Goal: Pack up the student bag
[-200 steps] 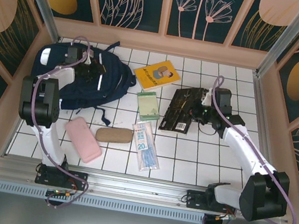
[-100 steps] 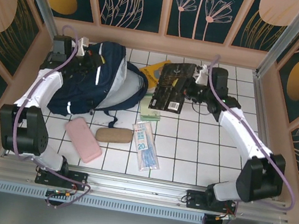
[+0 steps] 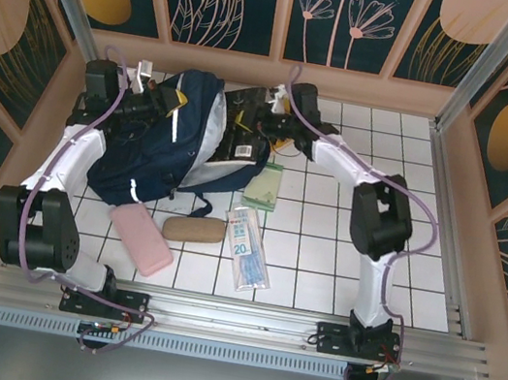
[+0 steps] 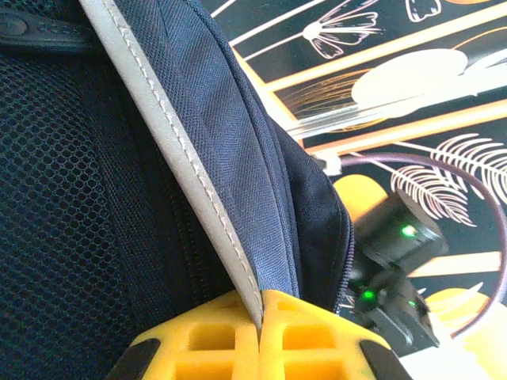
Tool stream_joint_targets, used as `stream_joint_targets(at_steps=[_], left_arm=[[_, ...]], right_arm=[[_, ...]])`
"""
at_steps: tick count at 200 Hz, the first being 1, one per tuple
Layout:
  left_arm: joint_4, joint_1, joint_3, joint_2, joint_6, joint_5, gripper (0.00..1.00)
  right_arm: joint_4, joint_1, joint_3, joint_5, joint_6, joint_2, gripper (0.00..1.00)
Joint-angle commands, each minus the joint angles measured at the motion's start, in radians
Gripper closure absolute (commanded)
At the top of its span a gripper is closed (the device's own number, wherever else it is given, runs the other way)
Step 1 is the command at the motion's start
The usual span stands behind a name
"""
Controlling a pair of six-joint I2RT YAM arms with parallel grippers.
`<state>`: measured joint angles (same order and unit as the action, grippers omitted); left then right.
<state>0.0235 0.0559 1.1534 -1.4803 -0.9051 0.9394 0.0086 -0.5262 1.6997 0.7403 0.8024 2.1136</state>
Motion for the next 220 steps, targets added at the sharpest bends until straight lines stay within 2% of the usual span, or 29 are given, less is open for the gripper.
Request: stream_joint_targets(at_steps=[1, 32, 50, 76, 96, 117, 139, 165, 192, 205, 220], left_arm=[[0.143, -0.013, 0.040, 0.082, -0.002, 0.099, 1.00], [0.086, -0.013, 0.086, 0.079, 0.039, 0.079, 1.00], [0.049, -0.013, 0.125, 0.072, 0.058, 0.078, 1.00], [0.086, -0.013, 0.126, 0.060, 0.034, 0.094, 1.00], [0.098, -0.012, 0.131, 0.052, 0.022, 0.098, 1.00], [0.078, -0.013, 0.161, 0.051, 0.033, 0.102, 1.00], [0.082, -0.013, 0.151, 0.052, 0.031, 0.101, 1.00], [0.084, -0.013, 0.138, 0.059, 0.036, 0.099, 1.00], [0.080, -0.013, 0.135, 0.056, 0.041, 0.097, 1.00], [0.088, -0.013, 0.134, 0.053, 0.036, 0.098, 1.00], [0.092, -0.013, 0.136, 0.050, 0.034, 0.099, 1.00]], right_arm=[[0.087, -0.010, 0.120, 0.054, 0.056, 0.068, 1.00], [0.099, -0.015, 0.151, 0.063, 0.067, 0.096, 1.00], [0.110, -0.064, 0.151, 0.079, 0.074, 0.101, 1.00], [0.226, -0.103, 0.141, 0.107, 0.179, 0.109, 1.00], [0.269, -0.140, 0.210, 0.112, 0.230, 0.147, 1.00], [0.223, -0.169, 0.362, 0.096, 0.245, 0.251, 1.00], [0.284, -0.185, 0.504, 0.101, 0.352, 0.397, 1.00], [0.199, -0.206, 0.702, 0.065, 0.360, 0.568, 1.00], [0.233, -0.226, 0.723, -0.006, 0.379, 0.628, 1.00], [0.238, -0.240, 0.732, -0.044, 0.374, 0.650, 0.95], [0.231, -0.258, 0.776, -0.061, 0.364, 0.687, 0.80]])
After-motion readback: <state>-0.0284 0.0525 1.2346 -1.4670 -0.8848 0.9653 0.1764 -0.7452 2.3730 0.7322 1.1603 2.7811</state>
